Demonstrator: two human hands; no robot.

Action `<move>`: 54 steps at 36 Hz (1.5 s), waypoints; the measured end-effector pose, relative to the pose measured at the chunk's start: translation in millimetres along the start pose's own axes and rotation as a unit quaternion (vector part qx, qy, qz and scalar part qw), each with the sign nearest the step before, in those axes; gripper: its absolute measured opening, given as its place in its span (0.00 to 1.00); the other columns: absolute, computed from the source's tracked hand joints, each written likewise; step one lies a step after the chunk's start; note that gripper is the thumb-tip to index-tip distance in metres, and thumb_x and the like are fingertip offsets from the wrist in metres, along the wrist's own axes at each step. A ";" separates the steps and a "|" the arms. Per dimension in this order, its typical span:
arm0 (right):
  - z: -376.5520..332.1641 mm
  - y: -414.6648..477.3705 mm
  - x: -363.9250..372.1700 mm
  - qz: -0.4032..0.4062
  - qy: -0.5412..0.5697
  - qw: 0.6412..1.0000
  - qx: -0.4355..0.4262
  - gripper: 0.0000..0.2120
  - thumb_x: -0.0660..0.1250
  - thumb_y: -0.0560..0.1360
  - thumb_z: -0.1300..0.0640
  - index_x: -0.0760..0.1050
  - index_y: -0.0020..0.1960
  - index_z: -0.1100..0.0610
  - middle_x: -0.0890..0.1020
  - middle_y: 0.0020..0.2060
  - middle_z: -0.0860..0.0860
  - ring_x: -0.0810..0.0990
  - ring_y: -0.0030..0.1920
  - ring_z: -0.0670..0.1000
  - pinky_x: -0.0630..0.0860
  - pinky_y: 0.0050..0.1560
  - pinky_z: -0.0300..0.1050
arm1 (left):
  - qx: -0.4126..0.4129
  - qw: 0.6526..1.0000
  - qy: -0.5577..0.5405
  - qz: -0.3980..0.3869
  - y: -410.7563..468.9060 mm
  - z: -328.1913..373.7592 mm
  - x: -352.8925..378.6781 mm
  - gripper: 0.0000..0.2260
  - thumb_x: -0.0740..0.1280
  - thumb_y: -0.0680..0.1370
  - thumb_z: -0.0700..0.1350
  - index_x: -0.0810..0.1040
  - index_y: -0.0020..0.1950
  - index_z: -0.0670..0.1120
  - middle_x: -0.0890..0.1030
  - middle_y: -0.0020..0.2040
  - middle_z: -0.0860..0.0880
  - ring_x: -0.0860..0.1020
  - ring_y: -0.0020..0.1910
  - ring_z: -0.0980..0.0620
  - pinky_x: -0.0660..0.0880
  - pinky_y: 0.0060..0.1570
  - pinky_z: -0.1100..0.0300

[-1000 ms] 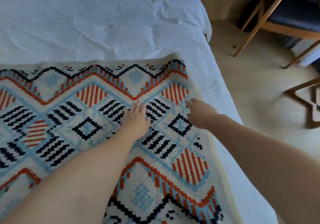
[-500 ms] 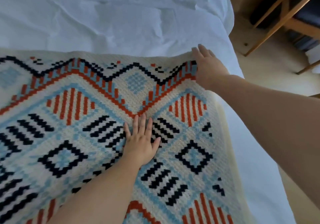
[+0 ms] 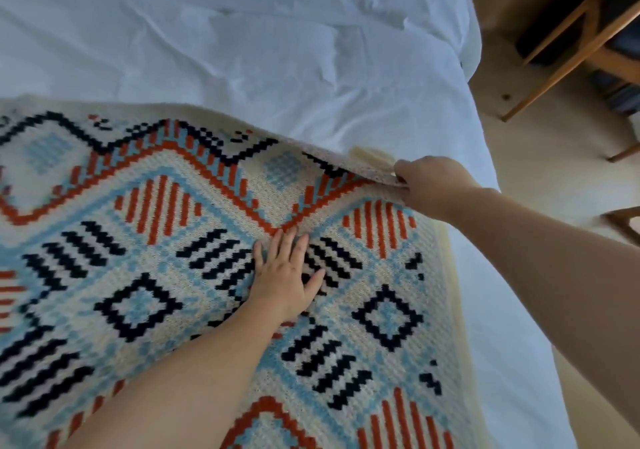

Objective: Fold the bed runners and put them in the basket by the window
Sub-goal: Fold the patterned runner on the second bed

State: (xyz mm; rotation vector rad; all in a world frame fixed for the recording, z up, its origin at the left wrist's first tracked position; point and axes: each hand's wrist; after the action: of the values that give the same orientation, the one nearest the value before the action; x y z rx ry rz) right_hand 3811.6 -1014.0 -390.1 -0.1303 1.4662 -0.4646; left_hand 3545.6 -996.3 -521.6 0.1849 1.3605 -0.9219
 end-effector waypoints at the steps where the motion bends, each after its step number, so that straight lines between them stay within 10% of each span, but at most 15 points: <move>1: 0.1 -7.4 3.3 -0.001 -0.001 1.000 -0.002 0.05 0.60 0.79 0.53 0.69 0.50 0.55 0.72 0.34 0.50 0.73 0.38 0.55 0.71 0.38 0.47 | -0.001 0.999 -0.019 0.044 -1.8 1.4 -9.5 0.33 0.48 0.79 0.63 0.47 0.78 0.46 0.51 0.78 0.45 0.48 0.77 0.45 0.40 0.74 0.44; 7: -10.1 -55.6 20.1 -0.041 -0.019 0.999 0.016 0.09 0.61 0.74 0.62 0.77 0.51 0.55 0.77 0.38 0.50 0.78 0.38 0.52 0.76 0.37 0.45 | 0.064 0.962 -0.016 0.267 11.1 16.6 -73.2 0.31 0.70 0.73 0.46 0.61 0.71 0.41 0.66 0.69 0.40 0.63 0.70 0.41 0.54 0.73 0.44; 12: -16.1 -87.7 32.5 -0.050 0.009 0.999 0.014 0.16 0.60 0.73 0.68 0.80 0.54 0.54 0.74 0.43 0.49 0.77 0.40 0.51 0.77 0.41 0.44 | 0.068 0.973 0.058 0.212 16.0 24.0 -99.0 0.29 0.67 0.74 0.41 0.61 0.73 0.48 0.63 0.73 0.45 0.59 0.73 0.44 0.42 0.74 0.48; 15: -12.2 -103.5 38.9 -0.058 -0.016 0.998 0.026 0.15 0.58 0.74 0.67 0.79 0.53 0.54 0.74 0.43 0.49 0.74 0.37 0.50 0.72 0.41 0.43 | 0.062 0.978 0.043 0.195 6.7 25.0 -101.7 0.14 0.66 0.75 0.39 0.76 0.60 0.50 0.79 0.56 0.53 0.75 0.56 0.50 0.58 0.69 0.50; 22: 4.0 -143.4 45.3 -0.066 -0.064 0.993 0.077 0.14 0.55 0.75 0.66 0.75 0.51 0.52 0.79 0.38 0.49 0.71 0.37 0.53 0.65 0.53 0.45 | 0.087 0.988 -0.008 0.125 -37.1 12.6 -94.2 0.07 0.64 0.78 0.42 0.79 0.53 0.50 0.80 0.42 0.52 0.76 0.42 0.51 0.72 0.43 0.58; 49: -28.6 -359.8 79.7 -0.010 -0.001 1.000 0.014 0.15 0.60 0.73 0.69 0.80 0.55 0.61 0.78 0.49 0.58 0.73 0.50 0.59 0.64 0.40 0.48 | 0.111 0.993 -0.037 -0.008 -265.2 40.6 -59.3 0.17 0.57 0.83 0.48 0.71 0.70 0.49 0.79 0.60 0.46 0.77 0.56 0.47 0.71 0.48 0.58; 54: -28.4 -394.0 93.6 0.018 -0.001 1.000 -0.016 0.13 0.62 0.71 0.71 0.80 0.51 0.62 0.78 0.45 0.59 0.74 0.47 0.60 0.65 0.36 0.48 | 0.088 0.996 -0.024 0.023 -305.0 58.5 -33.8 0.15 0.58 0.82 0.47 0.75 0.67 0.49 0.80 0.48 0.44 0.77 0.47 0.44 0.70 0.38 0.57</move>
State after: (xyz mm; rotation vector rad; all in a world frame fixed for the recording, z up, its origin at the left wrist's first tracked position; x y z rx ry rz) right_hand 3699.3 -1400.4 -337.0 -0.1288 1.4724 -0.4122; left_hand 3392.1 -1214.7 -359.2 0.3256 1.2265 -1.0005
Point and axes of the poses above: each hand's wrist, its own y-axis towards the middle knuckle, its own x-axis out of the palm, z = x × y
